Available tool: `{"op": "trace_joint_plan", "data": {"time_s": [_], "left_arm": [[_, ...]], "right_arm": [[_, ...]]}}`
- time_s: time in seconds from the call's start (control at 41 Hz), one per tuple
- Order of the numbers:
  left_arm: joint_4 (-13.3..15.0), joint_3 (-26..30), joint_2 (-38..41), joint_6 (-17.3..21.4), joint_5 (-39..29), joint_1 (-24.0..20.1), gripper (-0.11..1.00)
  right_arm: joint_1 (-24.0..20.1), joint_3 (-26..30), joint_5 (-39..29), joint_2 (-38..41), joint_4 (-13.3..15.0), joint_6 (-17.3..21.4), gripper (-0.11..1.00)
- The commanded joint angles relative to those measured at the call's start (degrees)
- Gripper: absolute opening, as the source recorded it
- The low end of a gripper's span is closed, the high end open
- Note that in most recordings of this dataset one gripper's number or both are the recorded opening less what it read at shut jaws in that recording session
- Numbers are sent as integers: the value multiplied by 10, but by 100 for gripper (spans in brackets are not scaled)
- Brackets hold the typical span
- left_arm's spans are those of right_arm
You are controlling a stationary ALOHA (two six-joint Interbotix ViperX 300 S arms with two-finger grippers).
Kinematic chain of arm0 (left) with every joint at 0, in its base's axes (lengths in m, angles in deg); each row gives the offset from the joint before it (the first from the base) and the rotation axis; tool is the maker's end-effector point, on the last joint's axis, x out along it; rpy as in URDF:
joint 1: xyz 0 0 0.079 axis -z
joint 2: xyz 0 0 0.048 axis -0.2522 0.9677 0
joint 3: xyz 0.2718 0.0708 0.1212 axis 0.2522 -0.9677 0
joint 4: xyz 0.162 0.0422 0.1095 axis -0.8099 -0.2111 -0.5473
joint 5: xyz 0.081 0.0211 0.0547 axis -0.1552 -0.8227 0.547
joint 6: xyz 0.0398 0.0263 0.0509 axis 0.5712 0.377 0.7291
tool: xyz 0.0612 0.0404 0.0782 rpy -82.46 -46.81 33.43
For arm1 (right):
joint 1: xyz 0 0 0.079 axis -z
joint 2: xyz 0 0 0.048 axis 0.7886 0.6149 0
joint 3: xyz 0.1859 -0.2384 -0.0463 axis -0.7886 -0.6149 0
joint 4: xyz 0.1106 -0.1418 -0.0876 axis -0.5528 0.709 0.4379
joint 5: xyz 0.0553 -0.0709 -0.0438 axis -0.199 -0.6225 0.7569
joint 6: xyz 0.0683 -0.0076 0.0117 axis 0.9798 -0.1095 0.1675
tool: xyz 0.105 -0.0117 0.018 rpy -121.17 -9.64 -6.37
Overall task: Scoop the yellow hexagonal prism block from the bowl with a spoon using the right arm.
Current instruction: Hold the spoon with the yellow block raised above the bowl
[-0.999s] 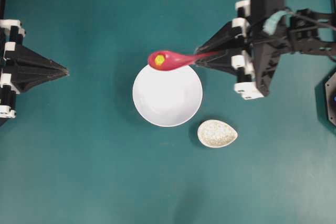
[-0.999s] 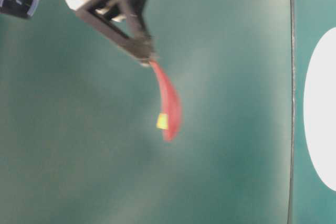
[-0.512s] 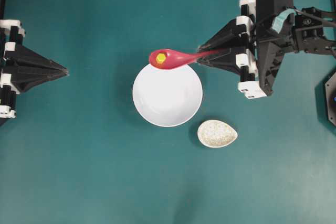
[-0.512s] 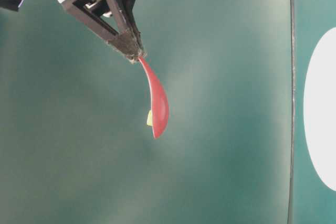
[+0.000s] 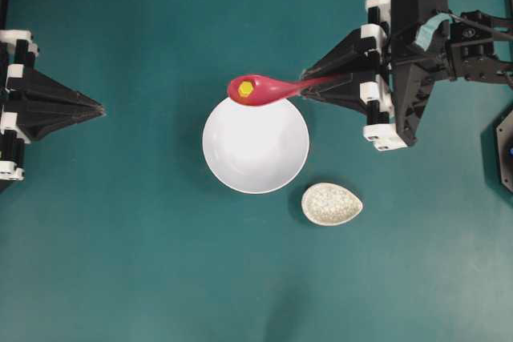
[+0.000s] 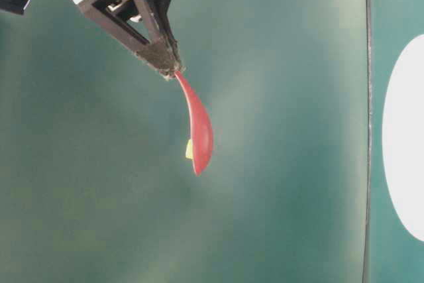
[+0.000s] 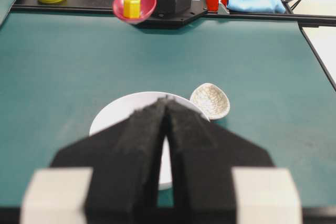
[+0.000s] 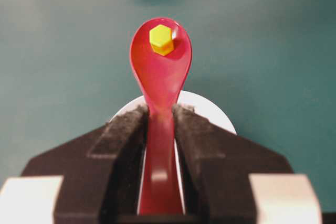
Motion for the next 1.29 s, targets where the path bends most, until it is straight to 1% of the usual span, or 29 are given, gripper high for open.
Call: {"op": "trace_joint_plan", "data": {"time_s": [0.0, 0.244, 0.366, 0.463, 0.804, 1.048, 1.267], "left_arm": [[-2, 11, 4, -1, 3, -1, 2], [-2, 11, 1, 3, 3, -1, 2], [-2, 11, 1, 3, 3, -1, 2], [-2, 11, 1, 3, 2, 0, 2], [-2, 12, 0, 2, 3, -1, 2], [-2, 14, -16, 4, 2, -1, 1], [-2, 17, -31, 4, -23, -1, 2]], "right_arm": [[-1, 7, 6, -8, 2, 0, 24], [-1, 7, 6, -9, 4, -2, 24], [-1, 7, 7, -9, 13, -1, 24], [-1, 8, 13, -9, 16, -2, 24], [-1, 8, 15, -8, 16, 4, 24], [-1, 8, 13, -9, 15, 7, 24], [-1, 8, 16, -9, 15, 8, 24]]}}
